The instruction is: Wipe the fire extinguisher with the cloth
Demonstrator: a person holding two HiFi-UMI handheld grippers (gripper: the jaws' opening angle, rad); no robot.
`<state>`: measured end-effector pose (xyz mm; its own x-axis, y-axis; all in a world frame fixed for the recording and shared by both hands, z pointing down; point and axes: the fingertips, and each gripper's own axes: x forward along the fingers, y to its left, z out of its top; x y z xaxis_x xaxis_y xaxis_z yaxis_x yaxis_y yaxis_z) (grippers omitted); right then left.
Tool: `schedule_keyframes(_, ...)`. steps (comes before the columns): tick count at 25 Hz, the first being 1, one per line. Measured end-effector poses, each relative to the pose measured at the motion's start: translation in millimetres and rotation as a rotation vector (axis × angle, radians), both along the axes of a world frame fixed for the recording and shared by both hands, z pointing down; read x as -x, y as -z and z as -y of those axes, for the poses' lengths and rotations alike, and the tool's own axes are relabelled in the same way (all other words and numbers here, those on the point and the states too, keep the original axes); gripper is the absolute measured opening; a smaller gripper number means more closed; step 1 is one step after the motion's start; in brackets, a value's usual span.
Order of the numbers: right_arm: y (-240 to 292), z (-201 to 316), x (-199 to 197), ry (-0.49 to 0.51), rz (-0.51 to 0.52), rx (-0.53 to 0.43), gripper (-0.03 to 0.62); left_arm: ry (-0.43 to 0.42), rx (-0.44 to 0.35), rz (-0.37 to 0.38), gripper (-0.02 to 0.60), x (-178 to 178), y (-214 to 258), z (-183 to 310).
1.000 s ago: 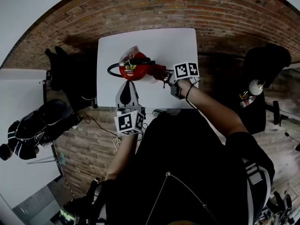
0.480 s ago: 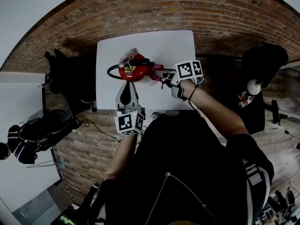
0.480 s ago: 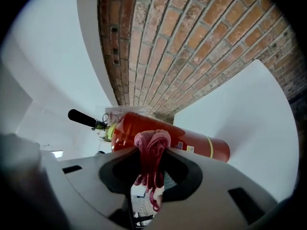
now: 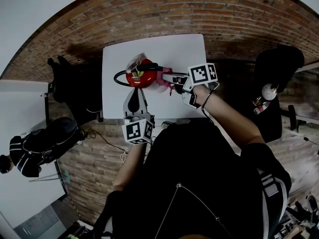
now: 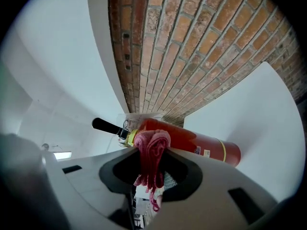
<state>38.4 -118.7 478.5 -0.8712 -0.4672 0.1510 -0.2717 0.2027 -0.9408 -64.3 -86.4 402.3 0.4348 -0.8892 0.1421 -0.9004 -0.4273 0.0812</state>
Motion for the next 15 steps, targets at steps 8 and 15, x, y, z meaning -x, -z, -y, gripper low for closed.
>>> schedule_keyframes(8,14,2,-1,-0.012,0.017,-0.009,0.115,0.001,-0.010,0.000,0.010,3,2,0)
schedule_keyframes(15,23,5,-3,-0.022,0.039,-0.016,0.115,-0.001,-0.014,-0.007,0.009,2,3,-2)
